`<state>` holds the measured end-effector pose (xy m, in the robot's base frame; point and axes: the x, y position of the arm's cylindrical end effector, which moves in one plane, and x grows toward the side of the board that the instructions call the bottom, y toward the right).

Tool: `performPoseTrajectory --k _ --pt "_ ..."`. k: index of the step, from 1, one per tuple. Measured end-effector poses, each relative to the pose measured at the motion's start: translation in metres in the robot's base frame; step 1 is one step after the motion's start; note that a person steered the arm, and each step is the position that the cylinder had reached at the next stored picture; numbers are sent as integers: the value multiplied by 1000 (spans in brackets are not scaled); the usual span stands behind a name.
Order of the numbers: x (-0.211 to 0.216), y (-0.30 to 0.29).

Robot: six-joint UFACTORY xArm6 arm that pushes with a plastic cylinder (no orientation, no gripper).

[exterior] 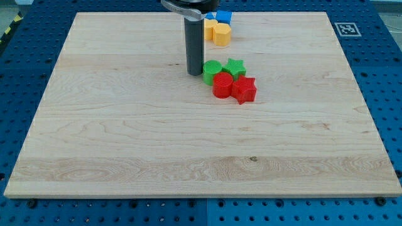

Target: Move your arm towards the top side

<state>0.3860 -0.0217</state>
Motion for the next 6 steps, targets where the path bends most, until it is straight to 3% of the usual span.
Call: performPoseTrajectory --k 1,2,3,6 --pt "18 -42" --pt "18 -45" --pt "-4 -70" --pt "-141 -96"
